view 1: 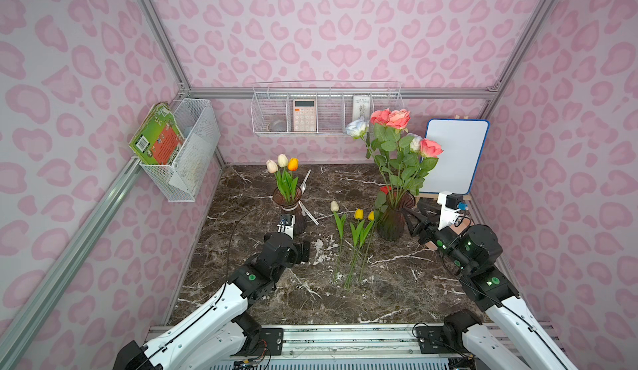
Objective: Arrange the flowers in different vases according to their variety
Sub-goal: Pick up the flower at the center of the board.
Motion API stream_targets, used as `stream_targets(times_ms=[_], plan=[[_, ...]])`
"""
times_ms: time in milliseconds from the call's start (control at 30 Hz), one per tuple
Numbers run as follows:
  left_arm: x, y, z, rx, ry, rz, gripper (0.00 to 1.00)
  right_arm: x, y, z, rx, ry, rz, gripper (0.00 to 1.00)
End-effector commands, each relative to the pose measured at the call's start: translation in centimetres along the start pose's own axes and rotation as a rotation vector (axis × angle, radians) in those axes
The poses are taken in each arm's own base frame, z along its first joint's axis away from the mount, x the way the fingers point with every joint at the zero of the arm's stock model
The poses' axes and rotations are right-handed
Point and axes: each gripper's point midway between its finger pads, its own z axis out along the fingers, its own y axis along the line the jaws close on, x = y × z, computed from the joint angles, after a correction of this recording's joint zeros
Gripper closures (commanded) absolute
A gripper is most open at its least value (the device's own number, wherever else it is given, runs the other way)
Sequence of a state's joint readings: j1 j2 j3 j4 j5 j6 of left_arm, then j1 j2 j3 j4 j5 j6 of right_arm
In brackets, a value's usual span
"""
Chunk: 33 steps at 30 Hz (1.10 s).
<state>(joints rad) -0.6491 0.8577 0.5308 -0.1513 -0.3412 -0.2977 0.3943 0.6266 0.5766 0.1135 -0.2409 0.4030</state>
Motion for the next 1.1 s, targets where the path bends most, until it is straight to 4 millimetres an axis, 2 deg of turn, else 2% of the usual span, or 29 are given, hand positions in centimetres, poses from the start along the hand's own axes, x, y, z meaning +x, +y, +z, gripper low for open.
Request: stream_targets(times_ms=[0,100,300,400,533,667,800,933,1067], plan=[[-0.5,-0.7,0.1,0.025,0.023,-0.031,0.01,2.5,1.3,-0.4,-0.072,0.079,0.073,0.27],[-0.4,-1.5,0.0,0.055,0.078,-0.046,0.01,4.9,1.8,-0.6,-0.082,0.131,0.086,0.25],[1.4,-3.3,0.4,0.103,0.27,-0.059,0.01,10.2,2.7,-0.3,-0.101,0.221,0.092,0.24],[2.7,-4.1,0.7,0.117,0.39,-0.06,0.05,12.8,2.5,-0.2,-0.069,0.269,0.088,0.24],[4.0,-5.8,1.2,0.135,0.502,-0.017,0.1,15.2,1.2,-0.3,0.001,0.322,0.087,0.24],[5.3,-7.6,2.3,0.138,0.599,0.061,0.12,16.9,-0.3,-0.7,0.069,0.347,0.095,0.24],[6.5,-8.8,3.7,0.102,0.695,0.136,0.15,17.8,-1.0,-1.0,0.094,0.357,0.097,0.24],[7.9,-9.7,5.5,0.07,0.776,0.184,0.21,18.2,-1.3,-1.3,0.103,0.356,0.096,0.24],[8.3,-10.6,7.1,0.064,0.804,0.198,0.28,18.1,-1.6,-1.8,0.112,0.342,0.093,0.25]])
